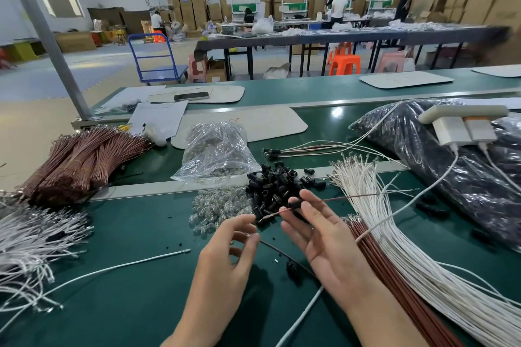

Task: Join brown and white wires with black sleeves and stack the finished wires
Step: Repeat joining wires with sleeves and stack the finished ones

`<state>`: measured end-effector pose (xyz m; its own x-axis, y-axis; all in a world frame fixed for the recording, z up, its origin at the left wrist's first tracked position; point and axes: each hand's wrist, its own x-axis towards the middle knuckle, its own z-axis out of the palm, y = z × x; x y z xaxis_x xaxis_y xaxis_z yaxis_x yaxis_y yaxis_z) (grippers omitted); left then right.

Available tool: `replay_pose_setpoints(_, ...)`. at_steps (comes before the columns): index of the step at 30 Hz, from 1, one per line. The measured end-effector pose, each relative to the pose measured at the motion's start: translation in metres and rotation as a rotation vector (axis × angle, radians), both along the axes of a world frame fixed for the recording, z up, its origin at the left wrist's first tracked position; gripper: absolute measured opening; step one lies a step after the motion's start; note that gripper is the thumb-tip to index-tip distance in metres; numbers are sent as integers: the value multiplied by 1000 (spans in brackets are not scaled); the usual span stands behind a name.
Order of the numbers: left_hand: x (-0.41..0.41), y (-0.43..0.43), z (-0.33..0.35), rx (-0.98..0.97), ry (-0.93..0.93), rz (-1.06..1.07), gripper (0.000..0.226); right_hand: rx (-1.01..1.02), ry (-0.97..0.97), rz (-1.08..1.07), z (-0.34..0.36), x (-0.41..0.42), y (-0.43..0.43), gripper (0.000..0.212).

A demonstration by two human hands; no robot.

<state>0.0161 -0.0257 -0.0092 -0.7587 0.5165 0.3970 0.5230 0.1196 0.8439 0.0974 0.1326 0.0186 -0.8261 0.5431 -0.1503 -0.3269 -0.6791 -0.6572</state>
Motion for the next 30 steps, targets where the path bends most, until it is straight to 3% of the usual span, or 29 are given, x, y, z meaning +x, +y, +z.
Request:
replay_pose_setpoints(6,1,-2,-3,-147,138,-28,21,3,7,-88,3,5,9,26)
replay_pose_setpoints(12,1,-2,-1,-164,137,-13,23,35,13,-102,0,5,11,26)
replay_pose_setpoints(15,0,-4,-3,-188,142,-8,23,186,-19,-219,1,7,13,27)
replay_pose_setpoints(18,2,-2,-6,-182,82,11,19,484,-106,-466,4,13,20,28)
replay_pose_setpoints(20,3,6,0,-170,9,-7,15,533,-91,-644,8,18,28,27)
replay_pose_setpoints(23,1,41,18,-179,-38,-137,12,372,-35,-781,11,29,45,29)
replay_pose_setpoints(26,-6,92,41,-245,-9,-210,12,93,41,-724,12,35,56,23)
replay_pose_setpoints(28,-8,128,52,-335,106,-227,18,-34,61,-726,9,38,60,21)
replay_pose_setpoints(30,-11,157,57,-468,339,-203,28,-72,66,-739,8,39,63,20)
